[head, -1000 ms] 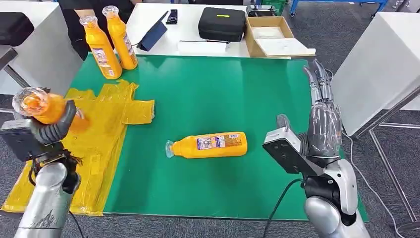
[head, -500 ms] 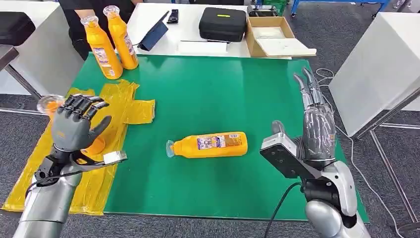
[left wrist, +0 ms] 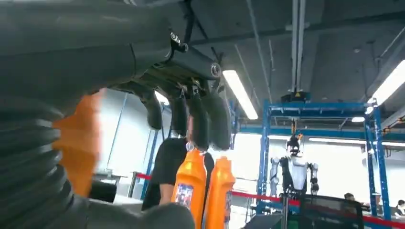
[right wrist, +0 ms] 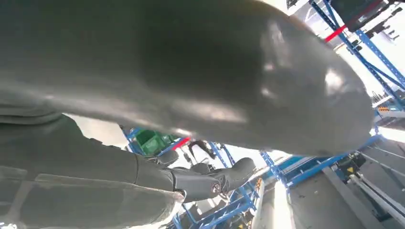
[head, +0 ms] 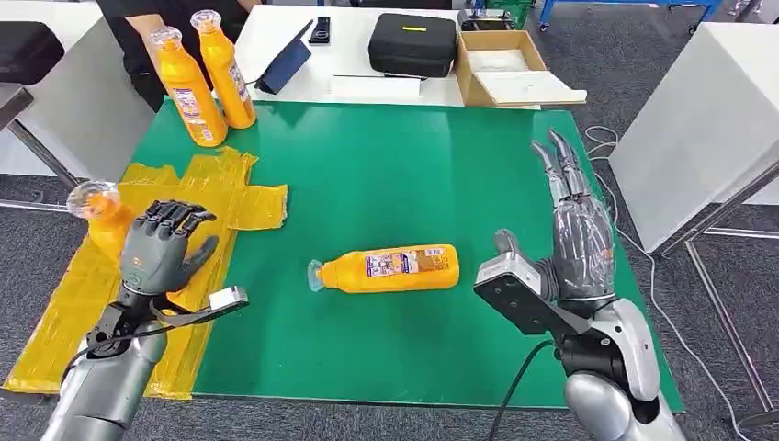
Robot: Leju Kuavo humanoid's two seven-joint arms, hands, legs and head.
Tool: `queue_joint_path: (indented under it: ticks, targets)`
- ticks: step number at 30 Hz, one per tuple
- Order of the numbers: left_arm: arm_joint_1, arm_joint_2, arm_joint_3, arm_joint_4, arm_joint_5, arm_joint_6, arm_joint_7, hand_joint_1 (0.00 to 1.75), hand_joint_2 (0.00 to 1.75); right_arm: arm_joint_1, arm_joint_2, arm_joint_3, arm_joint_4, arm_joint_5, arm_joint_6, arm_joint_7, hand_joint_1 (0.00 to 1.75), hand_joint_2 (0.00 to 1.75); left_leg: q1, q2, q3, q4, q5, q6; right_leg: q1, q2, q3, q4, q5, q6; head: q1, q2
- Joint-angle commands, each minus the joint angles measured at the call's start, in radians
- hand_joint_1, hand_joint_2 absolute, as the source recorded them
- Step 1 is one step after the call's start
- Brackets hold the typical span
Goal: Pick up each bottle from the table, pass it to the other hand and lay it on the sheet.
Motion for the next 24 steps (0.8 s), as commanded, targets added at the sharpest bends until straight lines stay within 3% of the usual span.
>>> queue_joint_path:
  ticks: [1,4,5,9,10,13,18,19,24]
  targets:
    - [-0.071,-0.019,-0.027,0.112,-0.008,0.003,0.036,0.00,1.75,-0.060,0.006,0.038,0.056,-0.009,0.031,0.018,0.00,0.00,0.001,-0.002,0.001,0.000,0.000,-0.003,0.000,0.000,0.001,0.000,0.000,-0.001,0.000,0.000]
    - [-0.064,-0.016,-0.024,0.105,-0.018,0.003,0.048,0.00,1.75,-0.059,0.005,0.041,0.059,-0.009,0.031,0.018,0.00,0.00,0.002,-0.004,0.004,0.000,-0.001,-0.006,0.001,0.002,0.005,0.000,-0.001,-0.003,0.000,0.000]
    - [-0.058,-0.015,-0.025,0.098,-0.017,0.003,0.053,0.00,0.00,-0.060,0.004,0.043,0.061,-0.008,0.030,0.018,0.00,0.00,0.001,-0.003,0.003,0.000,-0.001,-0.005,0.001,0.001,0.004,0.000,-0.001,-0.002,0.000,0.000]
    - [-0.049,-0.024,-0.030,0.099,0.188,0.003,0.012,0.00,0.00,-0.072,-0.005,0.058,0.106,0.031,0.049,0.037,0.00,0.00,0.002,-0.002,0.005,-0.001,-0.001,-0.005,0.001,0.002,0.005,-0.001,-0.001,-0.002,0.000,0.000]
    - [-0.058,-0.034,-0.048,0.093,0.373,0.003,-0.031,0.00,0.00,-0.085,-0.003,0.059,0.133,0.034,0.054,0.040,0.00,0.00,0.001,-0.001,0.003,-0.001,-0.001,-0.003,0.001,0.001,0.003,-0.001,0.000,-0.001,0.000,0.000]
    - [-0.060,-0.012,-0.110,0.056,0.453,0.003,0.015,0.00,0.00,-0.111,0.000,0.062,0.185,0.042,0.059,0.034,0.00,0.00,0.002,-0.003,0.004,0.000,-0.001,-0.005,0.001,0.001,0.005,-0.001,-0.001,-0.002,0.000,0.000]
    - [-0.092,0.004,-0.197,-0.135,1.161,-0.180,0.044,0.00,0.00,-0.255,0.004,0.121,0.469,0.041,0.182,0.014,0.00,0.00,0.003,-0.003,0.000,0.002,0.000,-0.004,0.002,0.001,0.002,0.000,0.000,-0.002,0.000,0.000]
    - [-0.095,0.005,-0.207,-0.176,1.314,-0.232,0.067,0.00,0.00,-0.287,0.011,0.139,0.551,0.055,0.193,0.014,0.00,1.75,0.003,-0.003,0.001,0.003,-0.001,-0.006,0.002,0.002,0.003,0.001,0.000,-0.003,0.000,0.000]
    - [-0.069,0.066,-0.254,-0.263,1.537,-0.288,0.096,0.00,0.00,-0.346,0.025,0.191,0.712,0.103,0.184,0.012,0.00,1.75,0.002,0.000,0.002,0.001,0.002,-0.004,0.002,0.003,0.002,0.000,0.003,-0.003,0.000,0.000]
